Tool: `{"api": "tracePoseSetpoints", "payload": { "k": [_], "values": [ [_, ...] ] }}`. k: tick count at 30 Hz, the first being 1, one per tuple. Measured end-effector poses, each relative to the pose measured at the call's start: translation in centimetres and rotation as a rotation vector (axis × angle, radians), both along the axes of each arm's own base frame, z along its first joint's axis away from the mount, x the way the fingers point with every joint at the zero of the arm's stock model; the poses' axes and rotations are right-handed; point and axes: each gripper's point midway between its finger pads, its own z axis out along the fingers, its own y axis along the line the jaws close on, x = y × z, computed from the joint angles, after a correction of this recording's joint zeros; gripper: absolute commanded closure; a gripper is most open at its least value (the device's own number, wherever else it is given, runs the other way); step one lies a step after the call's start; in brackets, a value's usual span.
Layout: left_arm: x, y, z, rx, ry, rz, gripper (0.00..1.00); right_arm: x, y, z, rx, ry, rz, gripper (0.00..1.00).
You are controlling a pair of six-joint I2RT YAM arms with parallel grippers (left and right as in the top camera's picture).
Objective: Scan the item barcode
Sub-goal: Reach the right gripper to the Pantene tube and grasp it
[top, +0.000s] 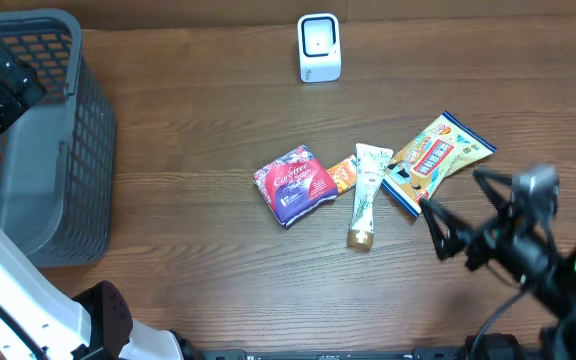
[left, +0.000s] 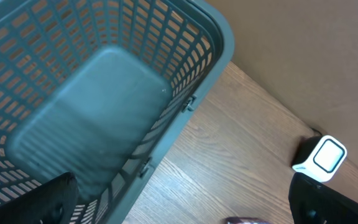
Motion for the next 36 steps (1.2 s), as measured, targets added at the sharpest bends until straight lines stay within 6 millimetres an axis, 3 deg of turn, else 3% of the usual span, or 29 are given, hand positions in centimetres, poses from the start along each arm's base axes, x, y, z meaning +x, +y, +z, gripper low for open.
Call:
{"api": "tracePoseSetpoints", "payload": {
  "k": [4, 8, 13, 17, 20, 22, 30, 36],
  "values": [
    [0.0, 0.0, 0.0, 0.0, 0.001, 0.001, 0.0, 3.4, 0.9, 0.9, 0.014, 0.137, 0.049, 0.0],
    [0.0, 0.1, 0.0, 0.001, 0.002, 0.002, 0.0, 6.0, 2.7, -0.7, 0.084, 0.256, 0.152, 0.0],
    [0.0, 0.1, 0.0, 0.001, 0.002, 0.002, 0.0, 7.8, 3.8, -7.3, 0.095, 0.552, 0.144, 0.0],
    [0.0, 0.1, 0.0, 0.001, 0.002, 0.002, 0.0, 8.6, 4.4, -14.9, -0.02, 0.814, 0.036, 0.0],
    [0.0, 0.1, 0.0, 0.001, 0.002, 0.002, 0.0, 9.0, 5.3, -19.4, -0.119, 0.931, -0.034, 0.0],
    [0.0, 0.1, 0.0, 0.001, 0.002, 0.002, 0.0, 9.0, 5.8, -21.5, -0.174, 0.974, -0.071, 0.0],
    [0.0, 0.1, 0.0, 0.001, 0.002, 0.002, 0.0, 7.7, 5.4, -27.5, -0.368, 1.108, -0.222, 0.0],
    [0.0, 0.1, 0.0, 0.001, 0.002, 0.002, 0.0, 7.4, 5.4, -28.8, -0.396, 1.14, -0.242, 0.0]
  ]
}}
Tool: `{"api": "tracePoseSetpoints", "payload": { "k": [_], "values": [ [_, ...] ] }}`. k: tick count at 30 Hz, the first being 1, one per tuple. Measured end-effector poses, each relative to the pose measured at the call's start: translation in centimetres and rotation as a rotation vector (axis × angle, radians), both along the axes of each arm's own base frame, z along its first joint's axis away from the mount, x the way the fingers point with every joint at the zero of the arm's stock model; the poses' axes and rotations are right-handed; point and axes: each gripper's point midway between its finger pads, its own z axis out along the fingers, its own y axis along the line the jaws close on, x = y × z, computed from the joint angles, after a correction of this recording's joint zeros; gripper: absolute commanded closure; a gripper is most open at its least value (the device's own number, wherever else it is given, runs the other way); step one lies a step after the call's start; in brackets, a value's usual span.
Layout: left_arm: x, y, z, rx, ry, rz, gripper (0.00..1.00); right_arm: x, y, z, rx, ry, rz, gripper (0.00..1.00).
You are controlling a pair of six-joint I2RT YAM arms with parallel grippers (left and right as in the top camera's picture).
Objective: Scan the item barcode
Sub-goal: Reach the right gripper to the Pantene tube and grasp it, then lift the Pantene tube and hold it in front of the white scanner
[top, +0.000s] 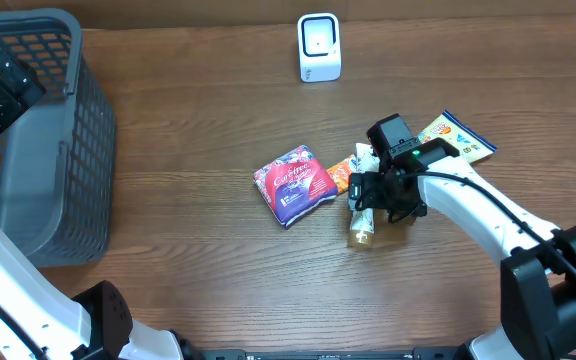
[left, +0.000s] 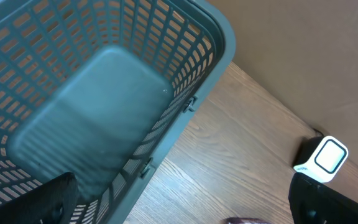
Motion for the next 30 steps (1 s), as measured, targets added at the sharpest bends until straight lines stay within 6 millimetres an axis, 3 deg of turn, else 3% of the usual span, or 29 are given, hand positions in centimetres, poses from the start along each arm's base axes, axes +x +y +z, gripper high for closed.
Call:
{"api": "tracePoseSetpoints", "payload": {
  "k": [11, 16, 21, 30],
  "values": [
    [0.0, 0.0, 0.0, 0.0, 0.0, 0.0, 0.0, 0.1, 0.6, -0.7, 0.009, -0.015, 0.027, 0.0],
    [0.0, 0.0, 0.0, 0.0, 0.0, 0.0, 0.0, 0.2, 0.6, -2.3, -0.002, -0.005, 0.032, 0.0],
    [0.0, 0.0, 0.0, 0.0, 0.0, 0.0, 0.0, 0.6, 0.3, -3.7, -0.03, 0.0, 0.027, 0.35],
    [0.0, 0.0, 0.0, 0.0, 0.0, 0.0, 0.0, 1.0, -0.2, -3.7, -0.063, -0.022, 0.023, 0.79]
  ]
}}
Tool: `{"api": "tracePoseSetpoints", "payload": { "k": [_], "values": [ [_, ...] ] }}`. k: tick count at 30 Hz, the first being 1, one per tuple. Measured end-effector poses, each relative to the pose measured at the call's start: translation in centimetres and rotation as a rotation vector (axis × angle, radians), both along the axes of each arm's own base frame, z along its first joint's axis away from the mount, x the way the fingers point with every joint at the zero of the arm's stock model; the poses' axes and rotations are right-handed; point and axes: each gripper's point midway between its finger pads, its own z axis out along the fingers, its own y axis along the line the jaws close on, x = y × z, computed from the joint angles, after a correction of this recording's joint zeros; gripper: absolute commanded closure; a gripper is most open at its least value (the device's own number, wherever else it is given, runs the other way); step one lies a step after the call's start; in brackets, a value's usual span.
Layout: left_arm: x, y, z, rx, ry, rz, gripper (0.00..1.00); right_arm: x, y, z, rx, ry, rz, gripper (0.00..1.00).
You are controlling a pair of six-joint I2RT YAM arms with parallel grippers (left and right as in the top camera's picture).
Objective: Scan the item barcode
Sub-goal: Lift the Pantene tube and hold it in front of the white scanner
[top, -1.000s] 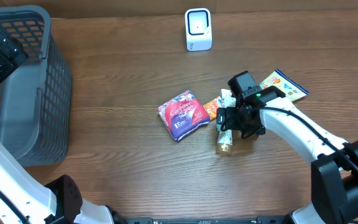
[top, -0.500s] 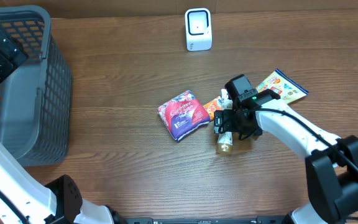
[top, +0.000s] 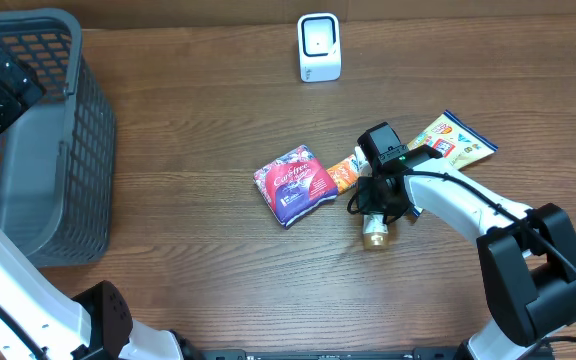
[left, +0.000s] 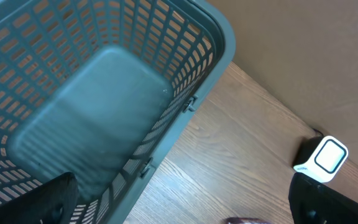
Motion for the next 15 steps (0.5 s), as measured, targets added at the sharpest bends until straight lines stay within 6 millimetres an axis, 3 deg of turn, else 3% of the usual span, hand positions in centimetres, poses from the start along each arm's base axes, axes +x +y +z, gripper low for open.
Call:
{"api": "tracePoseSetpoints", "payload": {
  "k": [5, 11, 15],
  "values": [
    [0.0, 0.0, 0.0, 0.0, 0.0, 0.0, 0.0, 0.1, -0.1, 0.6, -0.012, 0.009, 0.0, 0.96],
    [0.0, 0.0, 0.0, 0.0, 0.0, 0.0, 0.0, 0.6, 0.0, 2.6, -0.026, 0.021, 0.0, 0.96],
    [0.0, 0.0, 0.0, 0.0, 0.0, 0.0, 0.0, 3.7, 1.4, 5.7, 0.017, -0.075, -0.001, 0.96]
  ]
}}
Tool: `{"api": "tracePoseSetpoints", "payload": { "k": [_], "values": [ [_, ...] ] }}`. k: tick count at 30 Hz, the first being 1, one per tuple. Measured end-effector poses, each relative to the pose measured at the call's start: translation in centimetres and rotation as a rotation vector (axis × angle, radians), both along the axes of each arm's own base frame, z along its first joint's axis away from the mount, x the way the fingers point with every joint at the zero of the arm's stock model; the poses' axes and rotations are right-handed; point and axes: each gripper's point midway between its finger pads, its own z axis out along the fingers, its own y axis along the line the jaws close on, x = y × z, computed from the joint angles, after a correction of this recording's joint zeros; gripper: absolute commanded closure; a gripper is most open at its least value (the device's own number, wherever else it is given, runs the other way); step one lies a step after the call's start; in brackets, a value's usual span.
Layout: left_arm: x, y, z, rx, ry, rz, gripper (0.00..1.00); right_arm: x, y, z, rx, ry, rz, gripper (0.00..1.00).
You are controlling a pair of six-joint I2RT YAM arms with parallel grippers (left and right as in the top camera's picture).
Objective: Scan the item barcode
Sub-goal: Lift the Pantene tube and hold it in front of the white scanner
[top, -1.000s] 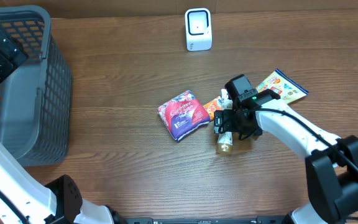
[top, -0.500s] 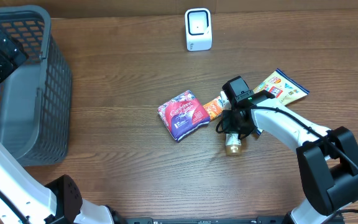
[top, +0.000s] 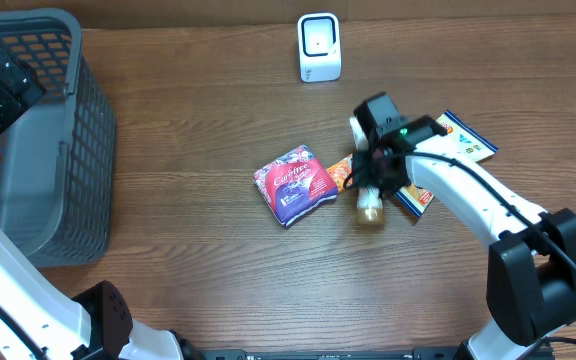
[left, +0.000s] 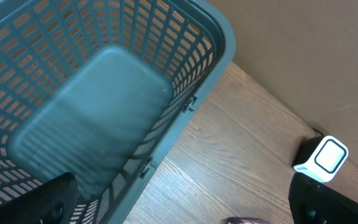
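The white tube with a gold cap [top: 370, 212] is in my right gripper [top: 371, 186], which is shut on its upper part at the table's middle right; the arm hides most of the tube. The white barcode scanner [top: 319, 47] stands at the back centre, well beyond the tube, and shows again as the scanner [left: 321, 155] at the right of the left wrist view. My left gripper [top: 0, 88] hangs over the grey basket [top: 38, 190] at the far left. Its fingers [left: 55, 200] are spread wide with nothing between them.
A red packet [top: 294, 184] and a small orange packet [top: 340, 175] lie left of the tube. A yellow snack bag [top: 460, 142] and a blue-edged pack [top: 415, 198] lie to its right. The basket [left: 104, 93] shows nothing inside it.
My right gripper and the tube stand a little farther back on the table; the gold cap is closer to the orange packet than before. The left arm has not moved.
First my right gripper was open near the front right, away from the tube lying among the packets. Then it was down over the tube. Then the tube sat in its grip, cap toward the front. Now tube and gripper are farther back.
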Motion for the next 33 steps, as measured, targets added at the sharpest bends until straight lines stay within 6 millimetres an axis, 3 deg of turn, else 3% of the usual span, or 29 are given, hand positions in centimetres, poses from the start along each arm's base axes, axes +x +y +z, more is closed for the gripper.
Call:
{"api": "tracePoseSetpoints", "payload": {
  "k": [10, 22, 33],
  "values": [
    [0.0, 0.0, 0.0, -0.001, 0.001, 0.0, 0.0, 5.9, 2.8, 6.4, 0.111, -0.222, -0.017, 0.96],
    [0.0, 0.0, 0.0, -0.001, 0.001, 0.0, 0.0, 7.7, 3.6, 7.7, 0.162, -0.3, -0.046, 0.96],
    [0.0, 0.0, 0.0, -0.001, 0.001, 0.0, 0.0, 10.7, 5.0, 10.2, 0.238, -0.449, -0.045, 0.96]
  ]
}}
